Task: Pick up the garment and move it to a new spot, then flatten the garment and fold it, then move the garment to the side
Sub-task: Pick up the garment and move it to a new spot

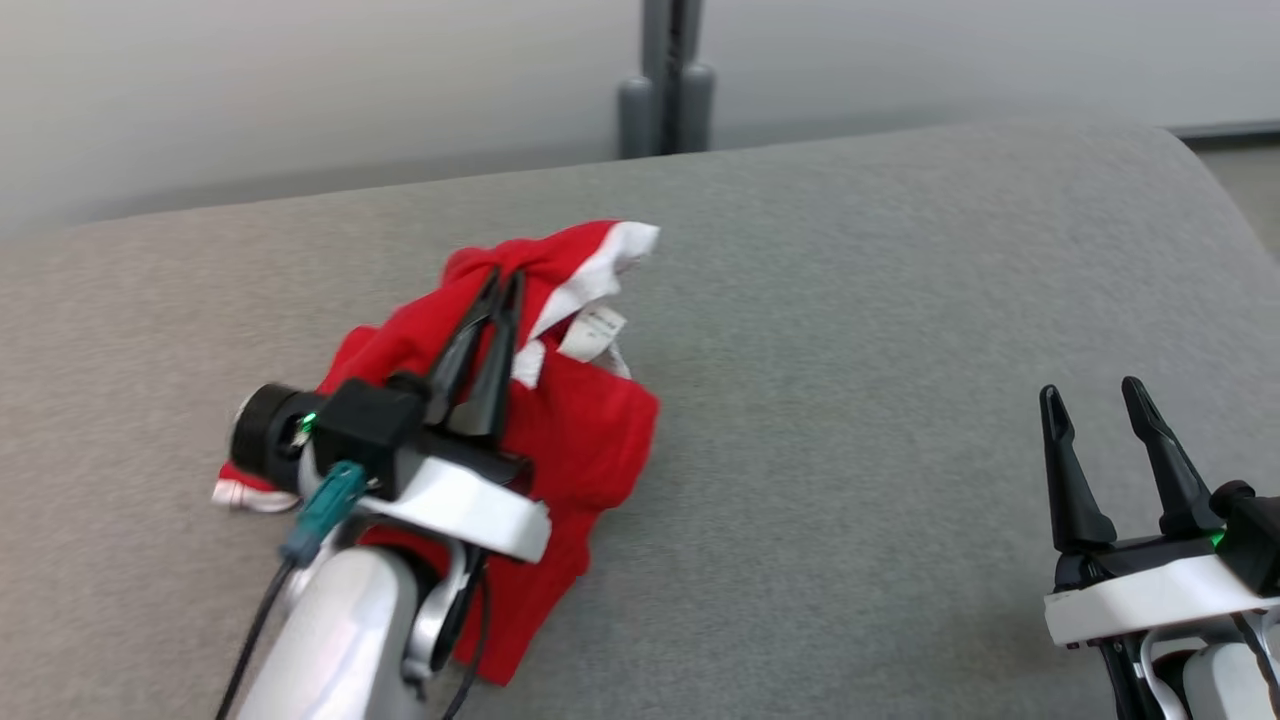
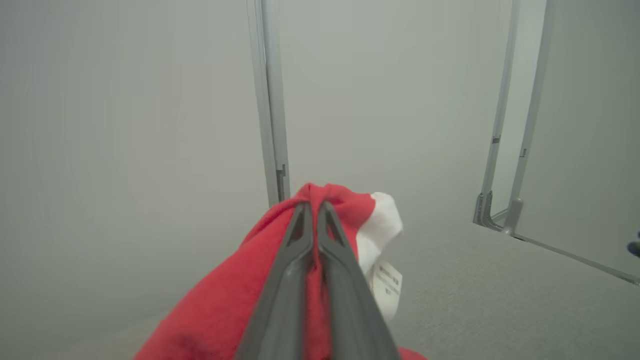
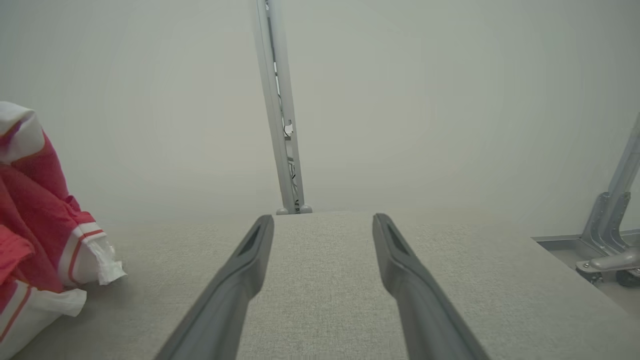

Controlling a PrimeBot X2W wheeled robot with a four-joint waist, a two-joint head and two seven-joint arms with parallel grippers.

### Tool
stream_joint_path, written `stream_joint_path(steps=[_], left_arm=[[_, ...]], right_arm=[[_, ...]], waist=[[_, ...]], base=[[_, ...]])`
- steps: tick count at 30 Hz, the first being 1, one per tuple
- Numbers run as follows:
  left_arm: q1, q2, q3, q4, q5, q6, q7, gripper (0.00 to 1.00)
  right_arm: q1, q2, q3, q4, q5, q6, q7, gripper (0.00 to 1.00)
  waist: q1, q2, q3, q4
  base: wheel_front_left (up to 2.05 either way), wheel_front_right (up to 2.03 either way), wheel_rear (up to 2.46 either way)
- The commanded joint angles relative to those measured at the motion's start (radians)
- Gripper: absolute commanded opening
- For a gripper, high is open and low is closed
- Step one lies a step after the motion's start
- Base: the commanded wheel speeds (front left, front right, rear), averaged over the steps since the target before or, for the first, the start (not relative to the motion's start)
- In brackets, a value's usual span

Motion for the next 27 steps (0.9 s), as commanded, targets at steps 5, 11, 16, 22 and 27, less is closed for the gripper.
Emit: stream_joint_path(steps=[5, 11, 16, 22, 27], left_arm=[[-0.101, -0.011, -0.074, 0.076, -0.015, -0.013, -0.012, 0.00], [-0.168, -0.017, -0.139, 0.224, -0.040, -0.017, -0.012, 0.00], [-0.198, -0.018, -0.180, 0.360, -0.067, -0.015, -0.033, 0.00], [-0.237, -0.019, -0.236, 0.469, -0.116, -0.015, -0.058, 0.11], [-0.257, -0.019, -0.280, 0.507, -0.160, 0.001, -0.096, 1.00]], right_arm=[[-0.028, 0.009, -0.002, -0.010, 0.011, 0.002, -0.012, 1.00], [-0.057, 0.023, 0.005, -0.004, 0.029, 0.002, -0.018, 1.00], [-0.081, 0.037, 0.006, -0.010, 0.042, 0.002, -0.019, 1.00], [-0.093, 0.051, 0.005, -0.017, 0.049, 0.002, -0.018, 1.00], [-0.092, 0.054, 0.000, -0.012, 0.045, 0.002, -0.018, 1.00]], waist=[[0.0000, 0.0000, 0.084, -0.129], [0.0000, 0.0000, 0.144, -0.189], [0.0000, 0.0000, 0.180, -0.207], [0.0000, 0.0000, 0.205, -0.197], [0.0000, 0.0000, 0.192, -0.165]], base=[[0.00, 0.00, 0.00], [0.00, 0.00, 0.00], [0.00, 0.00, 0.00], [0.00, 0.00, 0.00], [0.00, 0.00, 0.00]])
